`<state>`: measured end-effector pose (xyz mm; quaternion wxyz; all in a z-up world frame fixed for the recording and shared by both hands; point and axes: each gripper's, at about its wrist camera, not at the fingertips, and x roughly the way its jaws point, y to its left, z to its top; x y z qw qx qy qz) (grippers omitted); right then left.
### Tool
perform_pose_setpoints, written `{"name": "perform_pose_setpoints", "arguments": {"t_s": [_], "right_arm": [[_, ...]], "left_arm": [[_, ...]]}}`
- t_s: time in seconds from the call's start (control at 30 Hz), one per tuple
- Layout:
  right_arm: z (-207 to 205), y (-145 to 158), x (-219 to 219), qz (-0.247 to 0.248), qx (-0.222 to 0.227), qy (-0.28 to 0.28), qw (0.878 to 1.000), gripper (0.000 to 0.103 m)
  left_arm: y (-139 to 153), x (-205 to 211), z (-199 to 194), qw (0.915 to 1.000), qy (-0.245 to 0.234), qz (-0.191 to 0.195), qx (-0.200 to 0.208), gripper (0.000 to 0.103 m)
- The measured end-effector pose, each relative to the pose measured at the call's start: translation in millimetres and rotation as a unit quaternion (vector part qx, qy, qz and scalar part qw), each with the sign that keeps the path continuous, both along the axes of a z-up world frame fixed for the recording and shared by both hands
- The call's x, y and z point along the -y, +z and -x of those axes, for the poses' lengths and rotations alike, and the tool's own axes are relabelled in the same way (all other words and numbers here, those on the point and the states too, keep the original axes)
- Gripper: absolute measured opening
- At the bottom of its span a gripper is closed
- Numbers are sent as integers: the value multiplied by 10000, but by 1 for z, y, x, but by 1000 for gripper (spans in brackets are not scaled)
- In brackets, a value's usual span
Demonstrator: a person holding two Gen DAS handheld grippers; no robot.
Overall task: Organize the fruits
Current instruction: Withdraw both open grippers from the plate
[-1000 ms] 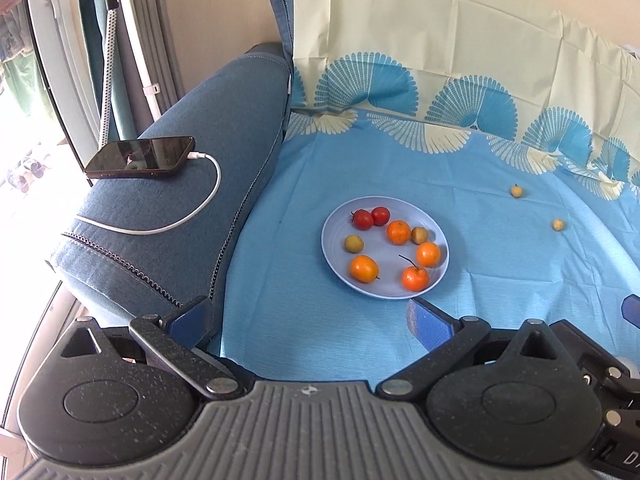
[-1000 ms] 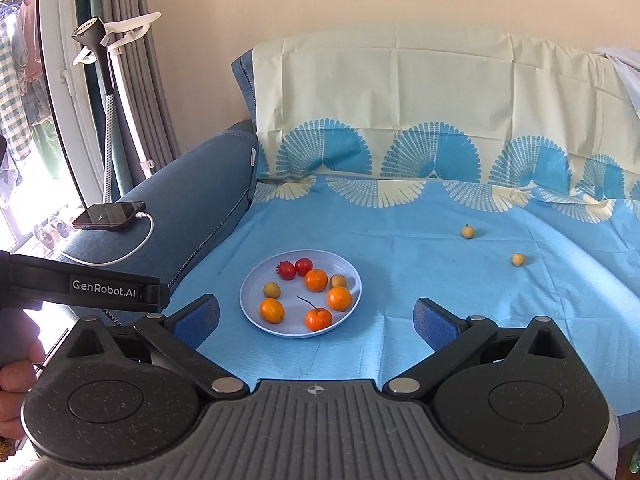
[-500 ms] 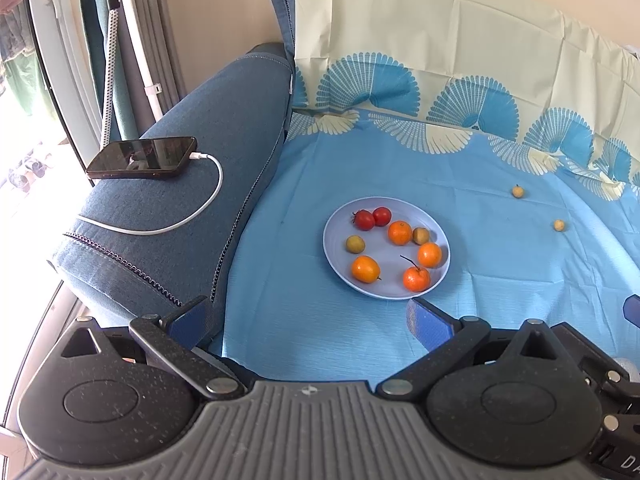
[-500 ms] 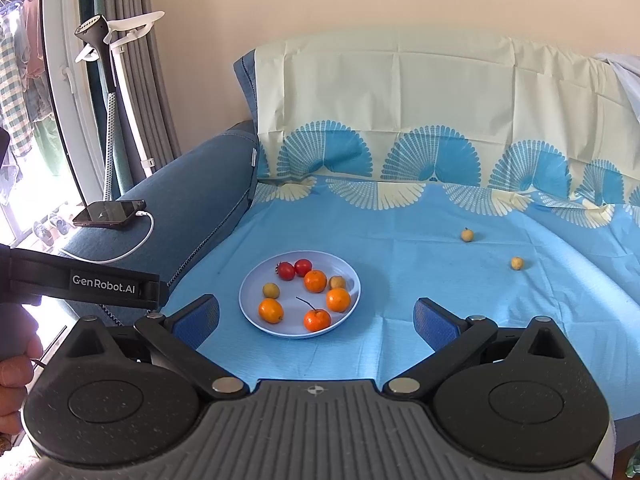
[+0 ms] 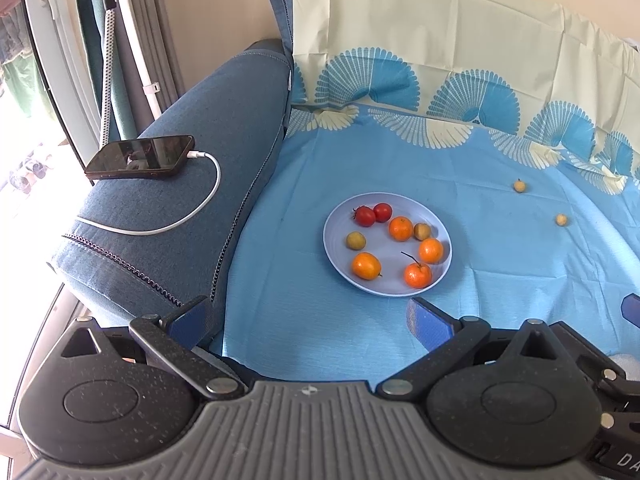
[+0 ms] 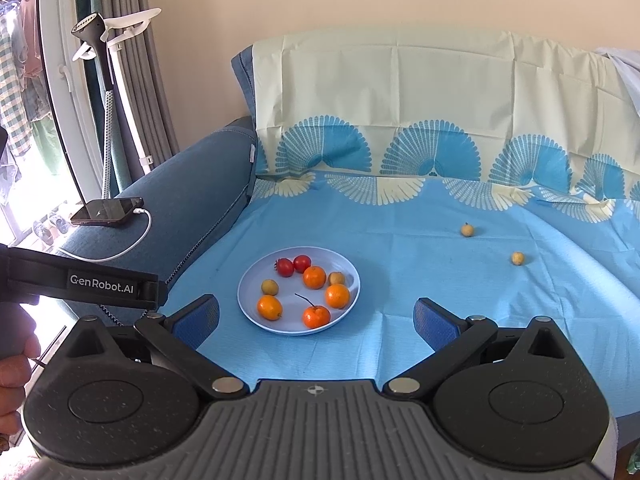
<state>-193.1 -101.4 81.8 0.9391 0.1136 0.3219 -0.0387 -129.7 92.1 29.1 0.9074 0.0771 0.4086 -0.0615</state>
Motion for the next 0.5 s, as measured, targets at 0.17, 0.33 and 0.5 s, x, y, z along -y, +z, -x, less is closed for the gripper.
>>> {"name": "perform_pose_setpoints", "arguments": {"t_s": [0.17, 0.33, 0.5], "right_arm": [[-3, -5, 4, -81, -43, 5, 10000, 102], [-6, -13, 11, -199, -115, -52, 9997, 102], [-9, -22, 23, -319, -196, -184, 9991, 102]], "left_arm": [[-4, 5, -3, 9999, 0, -73, -71, 103], [-9, 15, -8, 9997, -62, -187, -135, 103], [-15, 29, -13, 9991, -145, -304, -243, 103]]}}
